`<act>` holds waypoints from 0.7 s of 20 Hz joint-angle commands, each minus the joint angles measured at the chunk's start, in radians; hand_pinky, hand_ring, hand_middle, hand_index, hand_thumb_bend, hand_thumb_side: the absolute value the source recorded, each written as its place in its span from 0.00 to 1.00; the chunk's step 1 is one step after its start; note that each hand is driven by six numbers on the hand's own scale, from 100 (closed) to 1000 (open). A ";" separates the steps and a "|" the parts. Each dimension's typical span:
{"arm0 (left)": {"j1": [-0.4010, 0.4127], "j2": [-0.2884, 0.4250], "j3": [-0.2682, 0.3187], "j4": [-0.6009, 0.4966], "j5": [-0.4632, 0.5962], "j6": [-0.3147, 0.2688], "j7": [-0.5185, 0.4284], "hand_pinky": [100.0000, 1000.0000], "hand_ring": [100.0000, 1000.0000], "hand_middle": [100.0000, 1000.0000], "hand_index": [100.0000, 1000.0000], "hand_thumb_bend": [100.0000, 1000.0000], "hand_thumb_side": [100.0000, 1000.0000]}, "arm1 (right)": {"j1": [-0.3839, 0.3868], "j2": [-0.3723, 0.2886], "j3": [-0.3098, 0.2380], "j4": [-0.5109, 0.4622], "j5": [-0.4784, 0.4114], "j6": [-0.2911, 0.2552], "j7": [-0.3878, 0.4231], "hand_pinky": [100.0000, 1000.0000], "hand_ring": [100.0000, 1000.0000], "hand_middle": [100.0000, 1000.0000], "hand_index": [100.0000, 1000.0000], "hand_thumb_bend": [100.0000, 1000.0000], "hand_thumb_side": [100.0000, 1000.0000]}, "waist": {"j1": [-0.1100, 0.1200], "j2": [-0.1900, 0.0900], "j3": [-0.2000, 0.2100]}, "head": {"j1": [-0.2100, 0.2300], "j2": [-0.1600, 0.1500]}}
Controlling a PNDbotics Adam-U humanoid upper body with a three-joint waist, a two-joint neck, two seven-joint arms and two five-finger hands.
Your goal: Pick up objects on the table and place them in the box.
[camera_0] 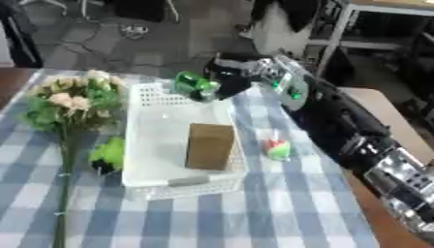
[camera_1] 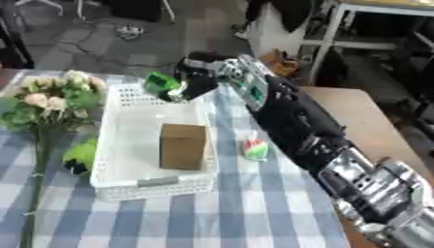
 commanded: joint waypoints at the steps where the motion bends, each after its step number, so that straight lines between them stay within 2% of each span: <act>1: -0.021 0.001 -0.001 -0.013 0.004 -0.001 -0.006 0.64 0.86 0.73 0.85 0.00 0.82 | 0.000 0.017 -0.018 0.005 0.126 -0.033 -0.147 0.39 0.27 0.00 0.17 0.00 0.69 | 0.009 0.007 0.001 | -0.011 -0.056; 3: -0.021 0.000 -0.001 -0.013 0.004 0.000 -0.006 0.64 0.86 0.73 0.85 0.00 0.82 | 0.013 0.032 -0.023 0.023 0.205 -0.059 -0.235 0.40 0.27 0.00 0.17 0.00 0.70 | 0.010 0.008 0.001 | -0.005 -0.079; 7: -0.020 0.001 -0.004 -0.013 0.004 0.001 -0.009 0.64 0.87 0.73 0.85 0.00 0.82 | 0.028 0.057 -0.037 0.060 0.320 -0.105 -0.349 0.41 0.28 0.00 0.17 0.00 0.73 | 0.012 0.008 0.000 | -0.003 -0.100; 8: -0.020 0.001 -0.004 -0.013 0.005 0.001 -0.010 0.64 0.87 0.73 0.85 0.00 0.82 | 0.031 0.063 -0.040 0.068 0.346 -0.114 -0.373 0.45 0.30 0.03 0.23 0.00 0.79 | 0.013 0.008 0.000 | -0.004 -0.103; 9: -0.021 0.000 -0.005 -0.013 0.005 0.001 -0.011 0.64 0.87 0.73 0.85 0.00 0.82 | 0.034 0.069 -0.042 0.074 0.370 -0.126 -0.396 0.47 0.33 0.07 0.26 0.00 0.91 | 0.013 0.008 0.001 | -0.006 -0.105; 10: -0.021 0.000 -0.005 -0.013 0.006 0.001 -0.011 0.64 0.87 0.73 0.85 0.00 0.82 | 0.036 0.072 -0.044 0.080 0.390 -0.138 -0.414 0.55 0.44 0.24 0.38 0.11 1.00 | 0.013 0.008 0.001 | -0.008 -0.106; 11: -0.021 -0.001 -0.004 -0.013 0.006 0.002 -0.011 0.64 0.87 0.73 0.85 0.00 0.82 | 0.035 0.074 -0.043 0.086 0.410 -0.157 -0.425 0.55 0.44 0.24 0.38 0.11 1.00 | 0.012 0.007 0.001 | -0.008 -0.106; 12: -0.020 0.000 -0.004 -0.013 0.007 0.002 -0.011 0.64 0.87 0.73 0.85 0.00 0.82 | 0.035 0.075 -0.045 0.092 0.426 -0.172 -0.433 0.62 0.53 0.40 0.50 0.18 1.00 | 0.012 0.007 0.000 | -0.008 -0.105; 13: -0.019 0.000 -0.004 -0.013 0.007 0.002 -0.012 0.64 0.87 0.73 0.85 0.00 0.82 | 0.034 0.076 -0.049 0.100 0.439 -0.188 -0.438 0.62 0.53 0.40 0.50 0.18 1.00 | 0.012 0.006 0.000 | -0.006 -0.103; 14: -0.019 0.000 -0.004 -0.013 0.007 0.003 -0.012 0.64 0.87 0.73 0.85 0.00 0.82 | 0.033 0.077 -0.053 0.107 0.450 -0.201 -0.442 0.65 0.57 0.44 0.54 0.19 1.00 | 0.012 0.005 0.000 | -0.005 -0.102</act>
